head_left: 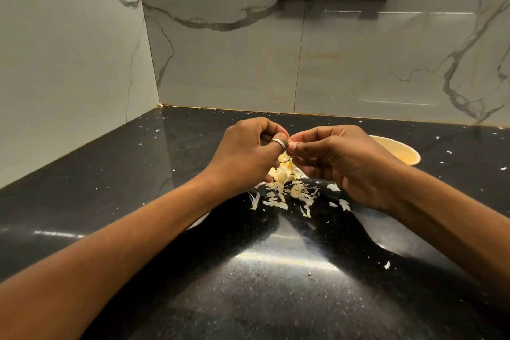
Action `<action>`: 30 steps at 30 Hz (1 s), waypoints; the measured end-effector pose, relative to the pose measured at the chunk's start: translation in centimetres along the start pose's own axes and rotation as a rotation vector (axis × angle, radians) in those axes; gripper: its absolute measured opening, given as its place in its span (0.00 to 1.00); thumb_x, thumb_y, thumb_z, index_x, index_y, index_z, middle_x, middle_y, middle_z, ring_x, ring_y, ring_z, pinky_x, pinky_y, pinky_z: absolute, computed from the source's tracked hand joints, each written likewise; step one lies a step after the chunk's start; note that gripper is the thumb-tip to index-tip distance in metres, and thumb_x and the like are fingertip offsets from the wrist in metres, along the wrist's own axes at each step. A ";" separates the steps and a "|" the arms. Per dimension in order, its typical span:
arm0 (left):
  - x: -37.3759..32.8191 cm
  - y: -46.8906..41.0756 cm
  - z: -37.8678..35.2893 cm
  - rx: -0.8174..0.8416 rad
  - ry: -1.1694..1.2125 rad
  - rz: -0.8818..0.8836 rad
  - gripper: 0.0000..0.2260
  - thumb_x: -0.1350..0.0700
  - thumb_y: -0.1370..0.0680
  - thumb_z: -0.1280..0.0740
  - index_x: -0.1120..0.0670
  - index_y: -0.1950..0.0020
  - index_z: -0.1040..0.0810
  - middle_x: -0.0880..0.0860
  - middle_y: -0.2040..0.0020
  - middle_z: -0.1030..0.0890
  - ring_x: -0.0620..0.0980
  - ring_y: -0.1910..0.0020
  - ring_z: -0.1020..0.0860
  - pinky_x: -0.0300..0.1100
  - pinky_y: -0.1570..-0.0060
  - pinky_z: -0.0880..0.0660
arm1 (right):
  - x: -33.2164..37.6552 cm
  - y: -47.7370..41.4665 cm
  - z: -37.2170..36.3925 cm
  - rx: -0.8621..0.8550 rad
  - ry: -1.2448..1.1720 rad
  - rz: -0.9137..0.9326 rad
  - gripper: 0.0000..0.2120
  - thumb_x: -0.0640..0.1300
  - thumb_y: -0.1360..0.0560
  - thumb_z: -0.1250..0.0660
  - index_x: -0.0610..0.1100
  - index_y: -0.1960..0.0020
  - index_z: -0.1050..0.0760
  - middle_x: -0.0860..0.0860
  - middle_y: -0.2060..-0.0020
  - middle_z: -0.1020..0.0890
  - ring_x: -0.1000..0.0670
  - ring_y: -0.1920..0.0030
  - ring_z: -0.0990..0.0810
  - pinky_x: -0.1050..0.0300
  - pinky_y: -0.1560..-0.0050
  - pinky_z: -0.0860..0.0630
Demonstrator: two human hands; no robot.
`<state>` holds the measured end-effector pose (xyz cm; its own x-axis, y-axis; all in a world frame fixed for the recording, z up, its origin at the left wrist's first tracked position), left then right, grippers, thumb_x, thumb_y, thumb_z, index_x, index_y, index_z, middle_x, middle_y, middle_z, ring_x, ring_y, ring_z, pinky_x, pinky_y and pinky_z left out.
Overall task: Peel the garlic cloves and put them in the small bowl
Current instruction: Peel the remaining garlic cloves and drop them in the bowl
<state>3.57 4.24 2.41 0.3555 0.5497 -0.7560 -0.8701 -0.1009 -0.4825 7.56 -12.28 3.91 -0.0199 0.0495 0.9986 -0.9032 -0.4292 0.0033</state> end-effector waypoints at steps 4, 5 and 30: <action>0.2 0.0 0.0 -0.003 -0.010 0.018 0.04 0.58 0.19 0.33 0.56 0.47 0.19 0.51 0.61 0.19 0.43 0.68 0.20 0.44 0.70 0.18 | -0.1 0.0 -0.2 -0.012 0.061 -0.016 0.05 0.37 0.26 0.26 0.38 0.50 0.16 0.41 0.56 0.14 0.51 0.59 0.16 0.61 0.67 0.21; 0.3 0.0 -0.1 -0.007 -0.010 0.029 0.04 0.58 0.19 0.33 0.56 0.48 0.19 0.51 0.61 0.19 0.43 0.68 0.20 0.44 0.70 0.18 | -0.1 0.0 -0.2 -0.014 0.060 -0.019 0.05 0.37 0.25 0.27 0.38 0.50 0.16 0.41 0.54 0.13 0.51 0.59 0.16 0.61 0.67 0.21; 0.0 0.0 0.0 0.047 -0.041 0.054 0.04 0.57 0.20 0.32 0.55 0.53 0.19 0.49 0.66 0.20 0.41 0.69 0.20 0.39 0.71 0.21 | -0.4 -0.7 -0.1 -0.058 -0.221 -0.007 0.05 0.40 0.20 0.32 0.41 0.46 0.19 0.48 0.54 0.13 0.52 0.55 0.16 0.57 0.54 0.20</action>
<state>3.54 4.21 2.39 0.2945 0.5780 -0.7611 -0.9029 -0.0926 -0.4198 8.12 -11.88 3.53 0.0756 -0.1492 0.9859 -0.9264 -0.3762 0.0141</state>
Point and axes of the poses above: each hand's wrist, its own y-axis away from the middle knuckle, its own z-axis out of the back of the hand, x = y × z, the point moved 1 cm from there along -y, towards the middle knuckle
